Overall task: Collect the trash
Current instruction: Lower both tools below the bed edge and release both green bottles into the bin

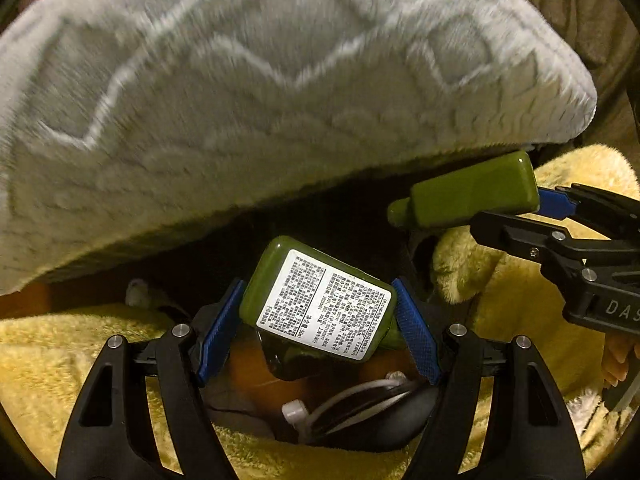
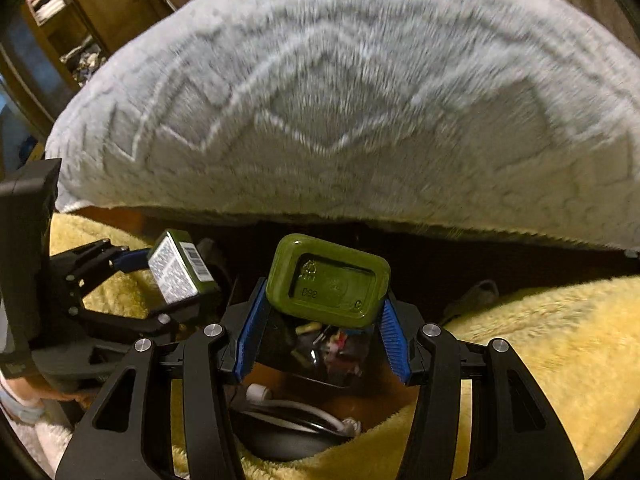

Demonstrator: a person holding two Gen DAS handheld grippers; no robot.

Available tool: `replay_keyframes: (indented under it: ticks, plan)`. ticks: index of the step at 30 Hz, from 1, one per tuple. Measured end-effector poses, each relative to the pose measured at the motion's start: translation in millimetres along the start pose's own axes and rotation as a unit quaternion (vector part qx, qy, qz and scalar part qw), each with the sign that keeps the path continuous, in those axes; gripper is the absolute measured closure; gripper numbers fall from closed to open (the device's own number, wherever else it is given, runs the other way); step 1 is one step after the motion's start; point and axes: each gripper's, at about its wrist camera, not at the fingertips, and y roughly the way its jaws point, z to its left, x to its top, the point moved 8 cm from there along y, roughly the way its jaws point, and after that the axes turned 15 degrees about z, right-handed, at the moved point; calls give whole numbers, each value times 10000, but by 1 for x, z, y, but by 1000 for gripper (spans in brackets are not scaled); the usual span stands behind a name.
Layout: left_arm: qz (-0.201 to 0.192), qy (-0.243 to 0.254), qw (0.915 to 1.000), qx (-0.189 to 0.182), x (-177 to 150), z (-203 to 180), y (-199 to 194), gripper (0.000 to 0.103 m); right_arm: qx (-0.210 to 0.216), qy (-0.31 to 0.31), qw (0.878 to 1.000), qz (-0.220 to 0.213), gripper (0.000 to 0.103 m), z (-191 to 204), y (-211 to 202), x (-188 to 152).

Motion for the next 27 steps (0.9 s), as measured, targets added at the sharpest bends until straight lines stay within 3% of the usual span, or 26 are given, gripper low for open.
replay_keyframes:
  ticks: [5,6,7,16,19,24,27]
  plan:
    - [293,-91,9995,-39,1,7,22,33,312,32,9984,461,50,-1,24,3]
    - [328,-96,9994,-43,2,9,24,33,311,44,9983,489,50,-1,26,4]
    - [368,-102,9993,-46,4,11,26,33,35,161,9989,442,50,-6,29,6]
    - [600,-177,9979,-150,7,16,42,30,185,221,9982,526,48,-9,44,9]
    - [559,-214,9981,-138,6,19,41,22,239,250,9982,488,42,-10,41,13]
    - [475,-232,9986,-91,8,19,28,19,183,328,9989,265,34,-19,19,17]
    - [314,-208,9992,-93,9,18,13,19,-4,263,9996,-122,26,-21,-9,21]
